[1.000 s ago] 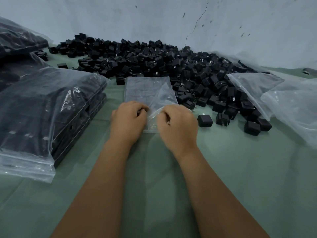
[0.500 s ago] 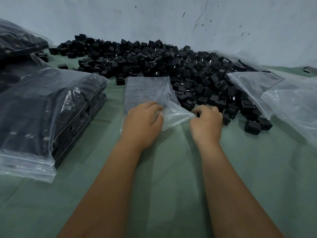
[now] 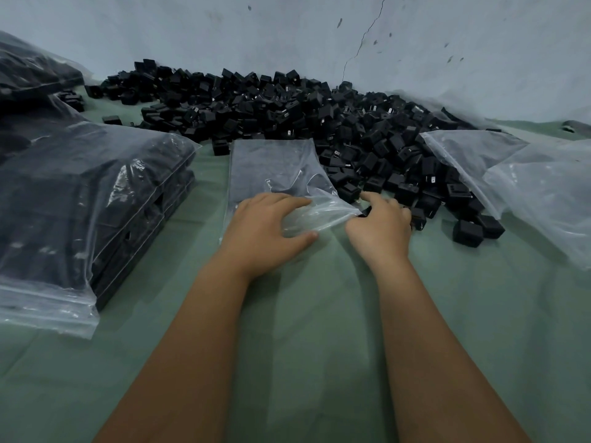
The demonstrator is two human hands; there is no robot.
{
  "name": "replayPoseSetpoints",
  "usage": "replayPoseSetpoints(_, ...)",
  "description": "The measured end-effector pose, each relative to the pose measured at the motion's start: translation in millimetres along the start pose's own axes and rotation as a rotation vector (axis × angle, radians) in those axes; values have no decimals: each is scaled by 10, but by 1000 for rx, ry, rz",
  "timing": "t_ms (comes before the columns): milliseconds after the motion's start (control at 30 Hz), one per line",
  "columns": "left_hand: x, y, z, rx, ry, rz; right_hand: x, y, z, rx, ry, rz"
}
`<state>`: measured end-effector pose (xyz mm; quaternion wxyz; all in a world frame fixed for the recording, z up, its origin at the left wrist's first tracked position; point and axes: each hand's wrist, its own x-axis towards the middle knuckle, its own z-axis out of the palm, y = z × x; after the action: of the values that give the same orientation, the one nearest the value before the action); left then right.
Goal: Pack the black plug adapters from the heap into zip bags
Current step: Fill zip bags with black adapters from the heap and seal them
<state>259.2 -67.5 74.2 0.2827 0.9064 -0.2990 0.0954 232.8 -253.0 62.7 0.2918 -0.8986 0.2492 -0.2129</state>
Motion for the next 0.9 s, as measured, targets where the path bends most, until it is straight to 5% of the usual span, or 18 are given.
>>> replayPoseSetpoints(333,15,-110,-54,-9,173,-99,18,54,36,56,71,-35)
replayPoseSetpoints(467,6,-95,-42,-37,211,-134,5,-42,-14,250,238,20)
replayPoseSetpoints(633,35,-102,-41,-37,197,-132,-199,-317,-55,259,471,-408)
replayPoseSetpoints(767,32,-100,-56,-16,203,-115,-496,-609,84,260,316,-708)
replayPoseSetpoints(900,21,-114,-68,-13,185,-120,-608,-697,169,213,162,-672)
